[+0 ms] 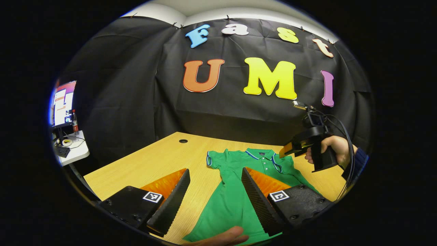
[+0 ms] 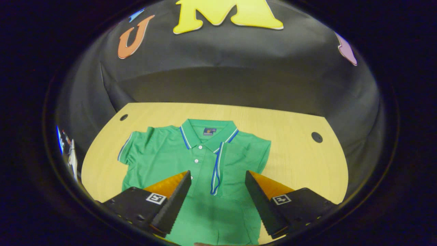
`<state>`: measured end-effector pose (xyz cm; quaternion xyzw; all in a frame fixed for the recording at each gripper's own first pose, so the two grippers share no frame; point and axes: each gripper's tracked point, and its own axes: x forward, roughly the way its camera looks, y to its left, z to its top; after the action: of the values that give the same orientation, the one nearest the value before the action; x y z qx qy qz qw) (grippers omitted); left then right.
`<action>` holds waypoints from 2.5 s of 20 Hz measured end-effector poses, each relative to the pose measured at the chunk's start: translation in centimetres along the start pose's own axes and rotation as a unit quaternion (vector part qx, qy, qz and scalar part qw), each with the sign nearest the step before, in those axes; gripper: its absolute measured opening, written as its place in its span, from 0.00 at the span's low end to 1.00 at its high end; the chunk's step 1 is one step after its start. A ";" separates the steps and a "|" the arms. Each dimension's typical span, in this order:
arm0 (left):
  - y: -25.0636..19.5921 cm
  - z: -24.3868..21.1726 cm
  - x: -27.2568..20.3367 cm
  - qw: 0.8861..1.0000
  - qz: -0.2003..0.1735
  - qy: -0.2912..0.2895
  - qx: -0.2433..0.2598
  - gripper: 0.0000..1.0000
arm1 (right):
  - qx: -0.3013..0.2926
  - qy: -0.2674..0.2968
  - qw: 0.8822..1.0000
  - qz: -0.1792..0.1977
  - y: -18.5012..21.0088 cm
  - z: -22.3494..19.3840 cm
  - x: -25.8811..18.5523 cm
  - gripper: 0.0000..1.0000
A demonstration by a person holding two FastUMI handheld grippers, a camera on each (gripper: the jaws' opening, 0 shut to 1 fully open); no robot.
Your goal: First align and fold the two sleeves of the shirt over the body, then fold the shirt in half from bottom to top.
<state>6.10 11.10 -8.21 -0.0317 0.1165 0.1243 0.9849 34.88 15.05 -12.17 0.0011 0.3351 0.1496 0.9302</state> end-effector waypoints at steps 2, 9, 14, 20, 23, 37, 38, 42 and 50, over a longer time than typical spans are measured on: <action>-0.5 -0.5 0.5 1.000 -0.006 0.006 -0.006 0.98 | 0.006 -0.046 0.999 -0.002 0.1 0.5 -2.8 0.98; -1.5 -1.4 4.1 0.999 -0.017 0.018 0.032 0.98 | -0.001 -0.191 0.981 -0.020 0.6 -1.8 -13.7 0.97; -2.6 0.6 11.6 0.998 -0.044 0.041 0.006 0.97 | -0.016 -0.271 0.962 -0.040 0.0 -3.0 -18.4 0.97; 0.7 -1.5 21.4 0.983 -0.023 0.181 0.008 0.96 | -0.005 -0.310 0.950 -0.049 -1.9 -4.3 -20.5 0.98; 2.1 -3.8 25.1 0.969 -0.008 0.246 0.020 0.95 | -0.005 -0.331 0.942 -0.061 -3.0 -4.5 -20.7 0.98; 3.4 -8.8 30.8 0.930 0.005 0.365 0.030 0.06 | 0.005 -0.324 0.945 -0.040 -4.6 -6.0 -18.3 0.93; 3.4 -9.1 30.8 0.929 0.005 0.370 0.034 0.04 | 0.012 -0.327 0.944 -0.044 -4.9 -5.9 -18.4 0.97; 2.9 -8.6 30.5 0.927 -0.003 0.374 0.037 0.03 | 0.030 -0.320 0.946 -0.044 -5.4 -6.2 -18.0 0.95; 2.6 -7.4 31.0 0.934 0.008 0.353 0.056 0.03 | 0.034 -0.308 0.950 -0.039 -5.4 -6.5 -17.4 0.95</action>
<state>33.00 20.30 -22.88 -0.0170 0.4639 0.1062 0.8793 19.65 4.45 -6.91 0.0657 0.0370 0.0939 0.9927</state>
